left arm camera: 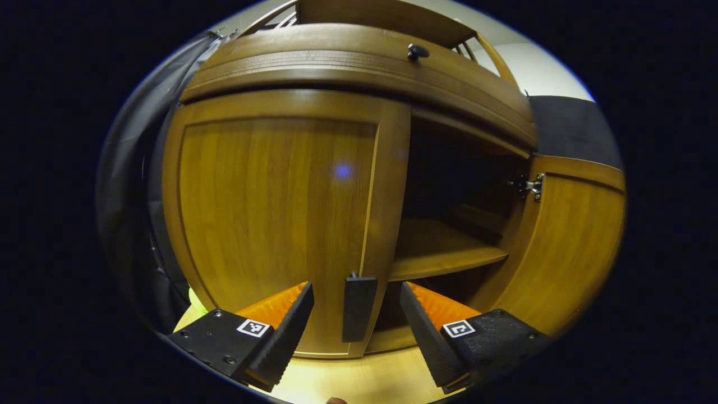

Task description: Open the right door of the double-door shoe cabinet with the right hand, and open the left door with the left hand.

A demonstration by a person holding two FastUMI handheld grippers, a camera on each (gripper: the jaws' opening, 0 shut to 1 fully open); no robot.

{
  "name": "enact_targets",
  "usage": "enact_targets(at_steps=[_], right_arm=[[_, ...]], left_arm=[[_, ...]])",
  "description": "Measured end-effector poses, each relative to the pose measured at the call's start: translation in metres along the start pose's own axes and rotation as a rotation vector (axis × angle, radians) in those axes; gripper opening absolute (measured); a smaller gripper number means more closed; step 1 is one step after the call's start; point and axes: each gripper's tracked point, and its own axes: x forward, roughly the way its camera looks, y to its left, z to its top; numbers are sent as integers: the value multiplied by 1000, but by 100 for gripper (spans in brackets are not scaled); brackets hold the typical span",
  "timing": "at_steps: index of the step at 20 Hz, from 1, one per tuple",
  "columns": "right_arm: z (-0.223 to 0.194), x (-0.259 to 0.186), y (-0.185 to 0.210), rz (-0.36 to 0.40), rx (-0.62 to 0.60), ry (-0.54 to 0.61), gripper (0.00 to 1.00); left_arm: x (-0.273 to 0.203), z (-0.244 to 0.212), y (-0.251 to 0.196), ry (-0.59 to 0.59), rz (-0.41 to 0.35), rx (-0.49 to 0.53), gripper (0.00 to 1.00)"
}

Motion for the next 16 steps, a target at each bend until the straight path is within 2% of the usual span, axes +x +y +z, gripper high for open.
enact_targets(at_steps=[1, 3, 5, 6, 7, 8, 10, 14, 15, 16], right_arm=[[0, -1, -4, -9, 1, 3, 92], [-1, -1, -9, -26, 3, 7, 92], [-1, -2, -16, -41, -1, 8, 92], [-2, -2, -19, -47, -2, 7, 95], [-2, -2, -20, -49, -3, 8, 92], [-3, -1, -20, -49, -3, 8, 95], [-4, 0, -20, -42, -1, 9, 92], [-7, 4, -14, -6, -2, 18, 95], [-7, 6, -12, 9, -2, 20, 97], [-8, 7, -9, 24, -2, 22, 95]], left_arm=[[0, -1, -1, 13, -6, -13, 92], [3, -5, 3, 28, 15, -26, 71], [10, -5, -4, 25, -3, -49, 51], [12, -7, -3, 20, 7, -53, 45], [12, -8, -2, 21, 17, -43, 39], [11, -8, -1, 18, 26, -25, 38], [9, -9, 1, 21, 34, -9, 34], [-6, -13, -2, 8, 24, -28, 31], [-13, -13, -1, 5, 24, -22, 27], [-19, -15, -1, 3, 24, -16, 30]])
